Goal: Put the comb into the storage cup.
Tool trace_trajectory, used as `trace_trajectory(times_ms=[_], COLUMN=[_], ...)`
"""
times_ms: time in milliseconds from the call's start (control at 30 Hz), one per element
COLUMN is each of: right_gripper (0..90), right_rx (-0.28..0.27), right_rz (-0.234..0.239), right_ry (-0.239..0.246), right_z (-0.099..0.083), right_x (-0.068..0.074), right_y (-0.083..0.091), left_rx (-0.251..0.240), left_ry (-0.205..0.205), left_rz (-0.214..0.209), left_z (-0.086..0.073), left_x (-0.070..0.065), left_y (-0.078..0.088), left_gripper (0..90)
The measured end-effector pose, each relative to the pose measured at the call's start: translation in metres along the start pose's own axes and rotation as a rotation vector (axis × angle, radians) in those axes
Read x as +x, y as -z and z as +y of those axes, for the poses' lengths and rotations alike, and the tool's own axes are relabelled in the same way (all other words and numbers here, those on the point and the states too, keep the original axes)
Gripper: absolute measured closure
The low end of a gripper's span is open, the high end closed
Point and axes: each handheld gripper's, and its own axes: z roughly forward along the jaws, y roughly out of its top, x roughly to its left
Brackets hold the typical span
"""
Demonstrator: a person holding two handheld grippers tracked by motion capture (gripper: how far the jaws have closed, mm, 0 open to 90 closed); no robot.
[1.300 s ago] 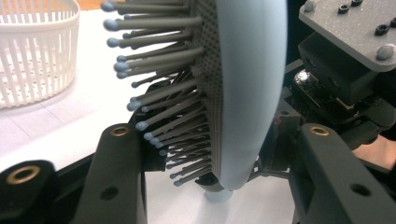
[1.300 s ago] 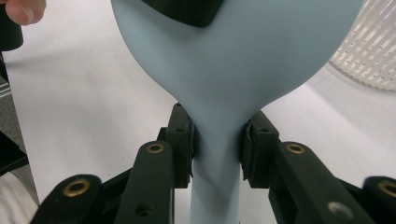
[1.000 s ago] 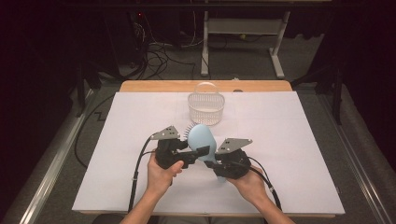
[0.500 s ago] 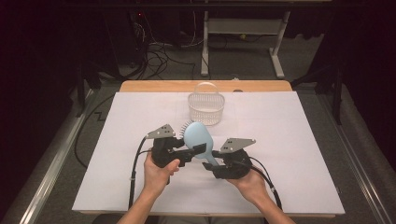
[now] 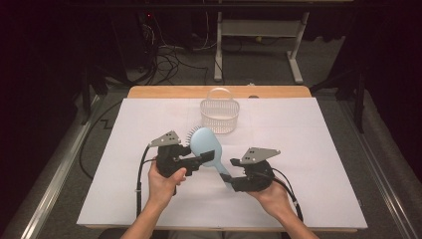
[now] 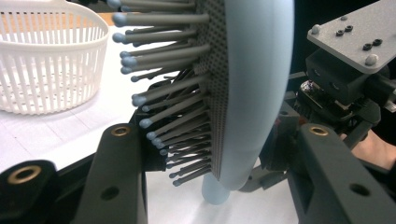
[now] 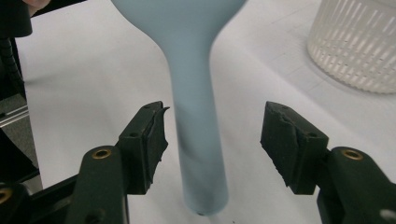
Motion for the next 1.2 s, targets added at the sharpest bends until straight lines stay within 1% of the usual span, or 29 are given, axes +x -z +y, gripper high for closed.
trace_trajectory(times_ms=[67,167,267,400,533,633,767,1033,1200], right_gripper=[37.8,35.9,35.7,35.7,36.8,36.6,35.8,34.3,33.3], right_rx=[-0.011,-0.015,-0.010,-0.018,-0.010,-0.014,-0.035,-0.059,-0.077], right_rz=[-0.016,-0.032,-0.040,-0.045,-0.054,-0.066,-0.082,-0.115,-0.128], right_ry=[0.009,0.001,-0.004,-0.009,-0.031,-0.048,-0.059,-0.086,-0.102], right_z=[-0.003,-0.007,-0.010,-0.013,-0.020,-0.025,-0.031,-0.040,-0.049], right_x=[-0.003,-0.006,-0.009,-0.012,-0.018,-0.023,-0.029,-0.039,-0.044], right_y=[0.002,0.005,0.007,0.011,0.015,0.020,0.028,0.043,0.053], left_rx=[-0.003,-0.006,-0.012,-0.018,-0.024,-0.028,-0.028,-0.031,-0.032], left_ry=[0.003,0.008,0.013,0.018,0.028,0.033,0.038,0.049,0.048], left_rz=[0.006,0.013,0.014,0.019,0.030,0.033,0.041,0.058,0.083], left_z=[0.000,0.000,0.001,0.001,0.002,0.002,0.003,0.004,0.004], left_x=[0.001,0.002,0.003,0.005,0.007,0.008,0.010,0.012,0.012], left_y=[0.002,0.005,0.007,0.010,0.013,0.014,0.016,0.021,0.028], left_gripper=[53.8,53.8,53.8,53.8,53.7,53.6,53.6,53.5,53.4])
